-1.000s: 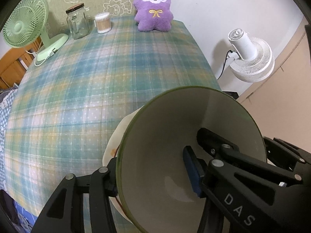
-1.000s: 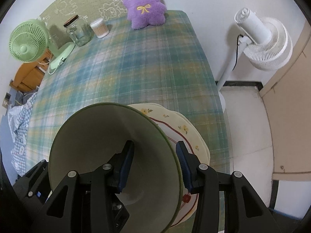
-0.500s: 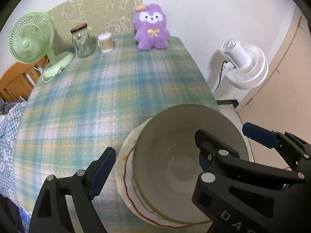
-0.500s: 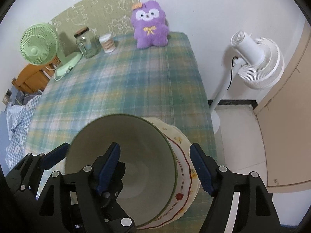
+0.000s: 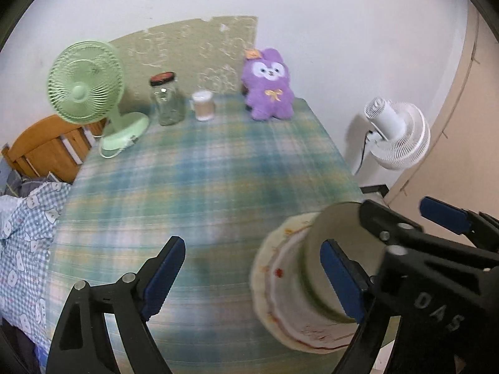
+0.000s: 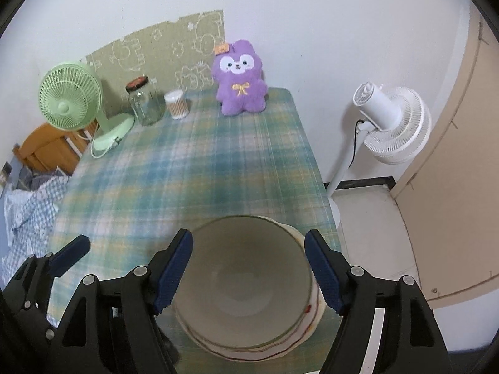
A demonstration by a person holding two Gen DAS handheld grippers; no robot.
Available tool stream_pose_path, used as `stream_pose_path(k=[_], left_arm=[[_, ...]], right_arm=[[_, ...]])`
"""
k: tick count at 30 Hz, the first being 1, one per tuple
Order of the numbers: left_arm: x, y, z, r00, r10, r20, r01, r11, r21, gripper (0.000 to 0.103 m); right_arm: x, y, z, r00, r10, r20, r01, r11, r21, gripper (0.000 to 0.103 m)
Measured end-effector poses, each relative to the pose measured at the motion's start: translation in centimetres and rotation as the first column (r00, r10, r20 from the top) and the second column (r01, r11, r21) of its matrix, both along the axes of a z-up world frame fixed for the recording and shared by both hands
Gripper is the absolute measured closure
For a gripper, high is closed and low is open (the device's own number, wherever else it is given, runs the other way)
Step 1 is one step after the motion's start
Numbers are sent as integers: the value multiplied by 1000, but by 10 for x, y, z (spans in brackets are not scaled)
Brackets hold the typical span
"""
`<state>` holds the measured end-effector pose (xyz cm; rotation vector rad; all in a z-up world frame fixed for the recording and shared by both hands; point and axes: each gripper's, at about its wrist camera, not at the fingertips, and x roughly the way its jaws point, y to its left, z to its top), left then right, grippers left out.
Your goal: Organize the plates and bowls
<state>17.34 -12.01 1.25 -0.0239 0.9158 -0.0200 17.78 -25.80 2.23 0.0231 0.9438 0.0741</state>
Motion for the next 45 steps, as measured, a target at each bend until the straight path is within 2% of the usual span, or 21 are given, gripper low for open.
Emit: stream_pose_path(k=[6, 12, 19, 23, 28, 33, 45], left_arm=[[-13, 58, 13, 999, 4, 53, -3, 1000, -2, 13], [-34, 121, 24, 992, 3, 126, -5, 1000, 12, 13], [-55, 171, 17, 987, -19, 162, 12, 999, 46, 12], [-72, 190, 14, 979, -7, 202, 0, 999, 36, 8], [-89, 201, 8, 964, 16, 265, -29, 999, 44, 3], [-100, 205, -10, 964, 27, 264, -38, 999, 36, 1], [-125, 199, -32, 938, 71, 339, -86, 996, 31, 0]], right_arm=[[-17, 40, 12, 999, -41, 23, 41, 999, 18, 26], [-39, 88, 18, 994, -74, 84, 72, 997, 27, 26], [-70, 140, 8, 984, -108, 140, 105, 994, 30, 26], [-83, 158, 1, 982, -75, 176, 71, 997, 26, 26], [-98, 167, -6, 967, -46, 251, 48, 999, -2, 19], [-109, 164, -23, 959, -35, 280, 37, 999, -1, 15], [-133, 154, -50, 941, -46, 335, 40, 999, 26, 14]])
